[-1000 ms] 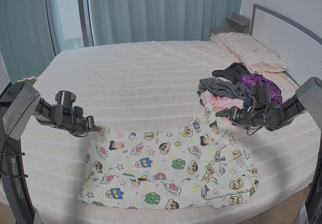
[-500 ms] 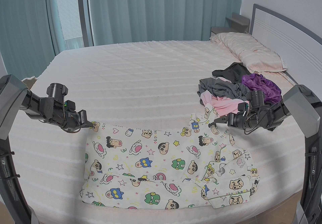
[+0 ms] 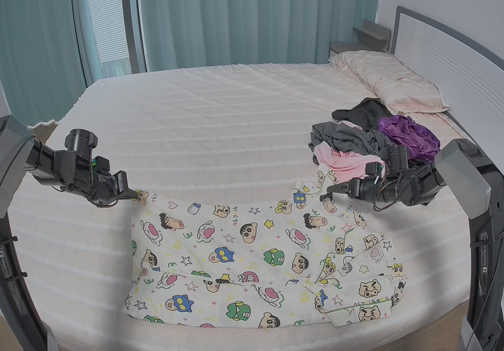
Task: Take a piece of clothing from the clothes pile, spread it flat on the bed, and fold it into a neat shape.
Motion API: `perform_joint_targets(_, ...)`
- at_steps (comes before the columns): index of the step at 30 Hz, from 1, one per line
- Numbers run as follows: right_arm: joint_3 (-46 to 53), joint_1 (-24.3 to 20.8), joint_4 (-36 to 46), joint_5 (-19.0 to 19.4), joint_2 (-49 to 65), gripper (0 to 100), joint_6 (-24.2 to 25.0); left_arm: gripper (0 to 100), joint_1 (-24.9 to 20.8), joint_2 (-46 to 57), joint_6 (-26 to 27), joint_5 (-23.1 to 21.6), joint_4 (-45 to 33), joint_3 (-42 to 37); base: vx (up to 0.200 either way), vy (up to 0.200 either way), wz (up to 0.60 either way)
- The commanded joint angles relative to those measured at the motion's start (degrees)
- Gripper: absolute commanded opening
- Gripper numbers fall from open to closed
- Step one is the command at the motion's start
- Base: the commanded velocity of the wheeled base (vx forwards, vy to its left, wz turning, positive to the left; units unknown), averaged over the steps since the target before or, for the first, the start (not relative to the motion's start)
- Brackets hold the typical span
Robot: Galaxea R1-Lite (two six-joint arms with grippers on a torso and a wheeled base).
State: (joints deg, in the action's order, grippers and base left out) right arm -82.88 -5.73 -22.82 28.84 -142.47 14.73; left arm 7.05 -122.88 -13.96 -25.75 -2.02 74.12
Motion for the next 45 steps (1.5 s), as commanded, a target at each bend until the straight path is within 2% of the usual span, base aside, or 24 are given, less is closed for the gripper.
perform_joint_targets(1, -0.70, -0.95, -0.82, 0.34, -1.84, 100, -0.05, 0, -0.45, 0.10, -0.02, -0.01, 0.00, 0.06, 0.000, 0.000, 0.00)
perform_joint_targets(7, -0.61, -1.83, -1.09, 1.13, -2.02, 100, -0.05, 0, -0.98, -0.17, -0.28, -0.01, 0.00, 0.06, 0.000, 0.000, 0.00)
perform_joint_targets(8, -0.70, -1.92, -1.09, 1.13, -2.02, 0, -0.05, 0, -0.98, -0.25, -0.28, -0.01, 0.00, 0.06, 0.000, 0.000, 0.00)
perform_joint_targets(33, 4.31, 0.28, -1.26, 1.04, 2.64, 0, -0.05, 0, -1.16, 0.54, -1.42, 0.43, 0.44, 0.68, 0.000, 0.000, 0.00)
perform_joint_targets(39, 9.14, 1.77, -7.85, 1.66, 5.71, 0, 0.65, 0, -1.16, 1.50, -1.42, 0.43, 0.44, 0.68, 0.000, 0.000, 0.00)
perform_joint_targets(45, 13.89, 2.57, -14.18, 3.50, 8.44, 0, 4.52, 0, -1.07, 1.59, -1.42, 0.26, 0.62, 0.76, 0.000, 0.000, 0.00)
